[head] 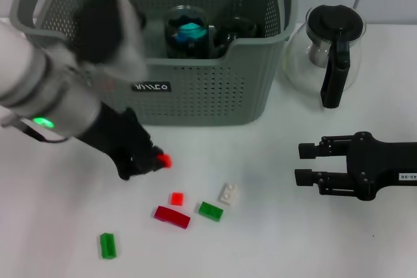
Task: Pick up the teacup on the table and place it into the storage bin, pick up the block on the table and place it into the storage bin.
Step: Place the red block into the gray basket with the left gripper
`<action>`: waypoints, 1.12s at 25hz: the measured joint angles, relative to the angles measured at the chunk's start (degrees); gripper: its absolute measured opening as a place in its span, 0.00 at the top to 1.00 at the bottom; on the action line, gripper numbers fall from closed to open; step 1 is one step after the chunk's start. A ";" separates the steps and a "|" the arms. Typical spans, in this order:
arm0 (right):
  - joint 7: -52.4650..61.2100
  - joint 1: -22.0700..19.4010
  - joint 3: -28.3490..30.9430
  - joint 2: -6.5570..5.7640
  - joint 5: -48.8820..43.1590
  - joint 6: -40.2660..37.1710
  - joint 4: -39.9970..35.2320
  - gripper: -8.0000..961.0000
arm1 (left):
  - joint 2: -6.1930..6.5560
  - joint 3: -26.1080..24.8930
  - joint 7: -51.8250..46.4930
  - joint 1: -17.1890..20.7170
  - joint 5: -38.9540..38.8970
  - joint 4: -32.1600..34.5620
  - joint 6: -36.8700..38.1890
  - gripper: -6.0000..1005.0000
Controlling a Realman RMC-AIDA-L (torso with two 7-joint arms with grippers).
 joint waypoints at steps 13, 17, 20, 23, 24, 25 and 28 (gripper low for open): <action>0.03 0.14 0.00 0.00 0.00 0.10 0.00 0.38 | 5.57 -33.49 8.76 -7.84 -24.69 3.70 11.35 0.87; 0.03 0.13 0.00 -0.06 0.00 0.08 -0.05 0.38 | 4.79 -29.89 6.86 -9.55 -24.67 4.50 -0.13 0.87; 0.03 0.12 -0.04 -0.07 0.00 -0.05 -0.07 0.38 | 4.66 -24.94 3.05 -11.15 -21.92 7.11 -11.74 0.88; 0.06 0.13 -0.20 -0.08 0.00 0.01 -0.09 0.38 | 4.66 -18.95 -1.85 -13.12 -15.80 12.34 -25.59 0.88; 0.11 0.14 -0.24 -0.09 0.00 0.01 -0.09 0.38 | 4.67 -17.21 -3.04 -13.98 -13.44 14.57 -29.49 0.88; 0.16 0.15 -0.26 -0.09 0.00 0.05 -0.09 0.38 | 4.63 -15.85 -3.86 -14.91 -11.21 17.12 -33.13 0.88; 0.27 0.20 -0.33 -0.09 0.00 0.11 -0.09 0.38 | 4.03 -13.39 -4.80 -17.77 -5.83 24.97 -41.81 0.88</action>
